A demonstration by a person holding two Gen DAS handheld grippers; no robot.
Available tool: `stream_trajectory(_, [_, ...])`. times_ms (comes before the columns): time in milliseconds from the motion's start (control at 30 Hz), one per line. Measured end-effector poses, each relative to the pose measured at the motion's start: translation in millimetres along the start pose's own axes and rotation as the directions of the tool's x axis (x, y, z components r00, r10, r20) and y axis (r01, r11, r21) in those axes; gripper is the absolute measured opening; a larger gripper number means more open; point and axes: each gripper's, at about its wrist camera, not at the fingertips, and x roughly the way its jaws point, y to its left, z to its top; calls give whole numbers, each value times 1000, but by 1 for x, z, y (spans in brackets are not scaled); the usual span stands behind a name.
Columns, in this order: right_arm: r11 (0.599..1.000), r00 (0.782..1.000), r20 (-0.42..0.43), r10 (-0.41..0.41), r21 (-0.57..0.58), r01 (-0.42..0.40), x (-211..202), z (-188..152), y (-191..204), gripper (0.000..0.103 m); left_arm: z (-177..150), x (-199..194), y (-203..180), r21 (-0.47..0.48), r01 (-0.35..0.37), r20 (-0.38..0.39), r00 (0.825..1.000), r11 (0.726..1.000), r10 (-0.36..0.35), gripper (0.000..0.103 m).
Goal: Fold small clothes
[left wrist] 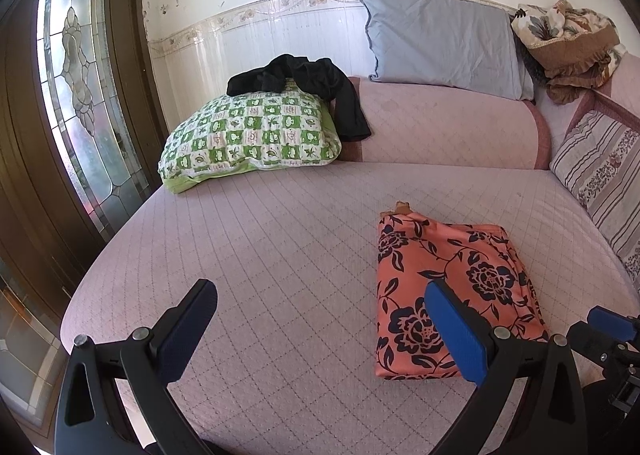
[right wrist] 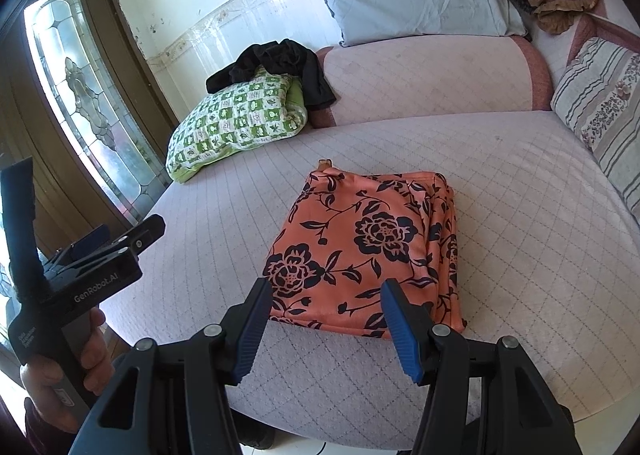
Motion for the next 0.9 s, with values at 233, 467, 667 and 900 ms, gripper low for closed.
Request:
stream_trajectory(233, [1000, 1000, 14, 1, 8, -1, 7, 4, -7, 60, -3, 13, -5, 15, 6, -12, 1000, 1000, -6, 103])
stream_trajectory(467, [999, 1000, -11, 19, 48, -18, 46, 34, -25, 46, -2, 51, -15, 47, 9, -33, 999, 999, -8, 103])
stream_trajectory(667, [989, 996, -89, 16, 145, -3, 120, 75, -62, 41, 2, 111, -27, 98, 3, -74, 997, 995, 4, 103])
stream_trajectory(900, [941, 976, -216, 6, 331, 67, 211, 86, -128, 38, -13, 194, -44, 116, 112, -241, 967, 987, -81, 103])
